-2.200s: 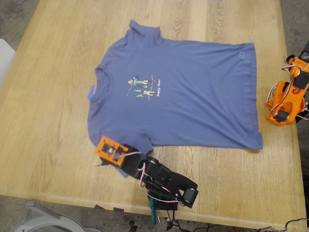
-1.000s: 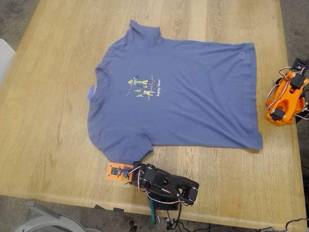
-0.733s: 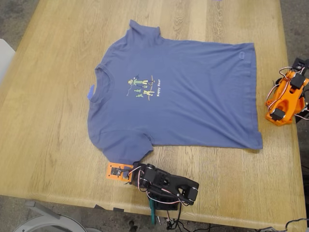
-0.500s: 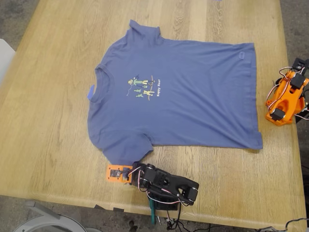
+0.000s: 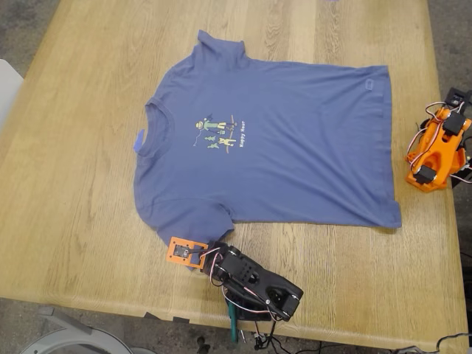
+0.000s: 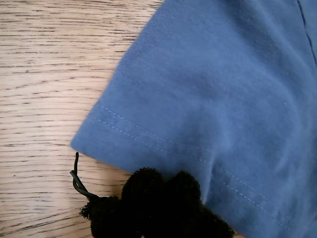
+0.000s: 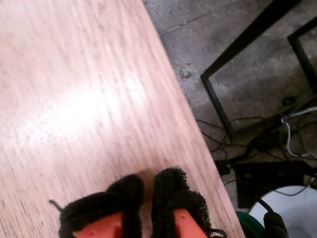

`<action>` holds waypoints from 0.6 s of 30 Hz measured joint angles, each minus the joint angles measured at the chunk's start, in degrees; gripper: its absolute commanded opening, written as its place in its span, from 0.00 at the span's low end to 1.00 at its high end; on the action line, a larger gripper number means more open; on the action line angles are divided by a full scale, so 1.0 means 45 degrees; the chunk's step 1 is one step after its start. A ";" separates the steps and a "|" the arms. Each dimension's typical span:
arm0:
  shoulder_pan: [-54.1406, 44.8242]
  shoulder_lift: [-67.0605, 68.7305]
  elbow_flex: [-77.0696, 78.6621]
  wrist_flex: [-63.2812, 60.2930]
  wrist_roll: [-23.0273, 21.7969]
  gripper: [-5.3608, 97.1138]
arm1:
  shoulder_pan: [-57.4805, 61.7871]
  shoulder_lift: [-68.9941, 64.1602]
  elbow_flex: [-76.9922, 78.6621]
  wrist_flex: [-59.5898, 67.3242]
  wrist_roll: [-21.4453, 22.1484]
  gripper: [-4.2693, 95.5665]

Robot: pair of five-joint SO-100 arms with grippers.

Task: Fold a T-shirt

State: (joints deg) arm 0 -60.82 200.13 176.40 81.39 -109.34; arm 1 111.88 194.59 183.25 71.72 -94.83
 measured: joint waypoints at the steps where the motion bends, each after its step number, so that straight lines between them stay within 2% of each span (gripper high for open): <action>1: -0.0098 0.0000 0.0000 0.0000 0.0020 0.05 | -0.0078 0.0000 0.0000 0.0000 0.0000 0.11; 3: -0.0176 0.0000 0.0000 -0.0020 -0.0117 0.05 | -0.0117 0.0000 0.0000 0.0000 0.0000 0.11; 6: -0.0137 0.0000 0.0000 -0.0020 -0.1309 0.05 | -0.0078 0.0000 0.0000 0.0000 0.0000 0.10; 9: 0.0313 0.0000 0.0000 -0.0039 -0.1582 0.06 | -0.0391 0.0000 0.0000 0.0000 0.0176 0.14; 13: 0.0781 0.0000 -0.0020 -0.0117 -0.2910 0.06 | -0.0801 0.0000 0.0000 -0.0996 0.0645 0.16; 15: 0.0820 0.0000 0.0000 -0.0586 -0.2520 0.06 | -0.0859 0.0000 -0.0234 -0.1699 0.1328 0.16; 17: 0.0918 0.0000 0.0020 -0.1855 -0.2070 0.08 | -0.0996 0.0000 -0.0879 -0.1211 0.1738 0.16; 18: 0.0840 0.0000 0.0039 -0.2695 -0.1523 0.09 | -0.1172 0.0000 -0.1211 -0.0879 0.1914 0.16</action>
State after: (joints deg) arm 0 -57.04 200.13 176.57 69.26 -116.19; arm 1 106.61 194.59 177.80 67.76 -86.22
